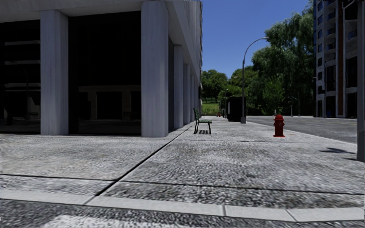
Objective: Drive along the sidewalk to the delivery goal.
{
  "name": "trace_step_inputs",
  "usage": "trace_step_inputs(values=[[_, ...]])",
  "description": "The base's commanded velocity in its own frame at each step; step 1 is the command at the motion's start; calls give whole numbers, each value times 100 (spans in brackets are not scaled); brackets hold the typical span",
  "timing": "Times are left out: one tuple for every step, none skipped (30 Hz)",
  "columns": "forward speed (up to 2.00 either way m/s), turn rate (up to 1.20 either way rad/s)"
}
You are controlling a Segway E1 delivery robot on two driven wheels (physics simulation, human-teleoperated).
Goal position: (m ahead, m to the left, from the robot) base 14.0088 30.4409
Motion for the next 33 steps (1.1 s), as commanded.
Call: trace_step_inputs(values=[[120,55],[120,55],[120,56],[120,56],[120,56],[120,56],[120,56],[121,56],[121,56],[121,53],[121,30],[124,0],[124,0],[132,0],[136,0],[136,0],[136,0],[137,0],[137,0],[137,0],[136,2],[136,16],[136,29],[136,29],[136,42],[136,51],[136,58],[136,58],[135,68],[134,74],[134,74],[133,76],[133,76]])
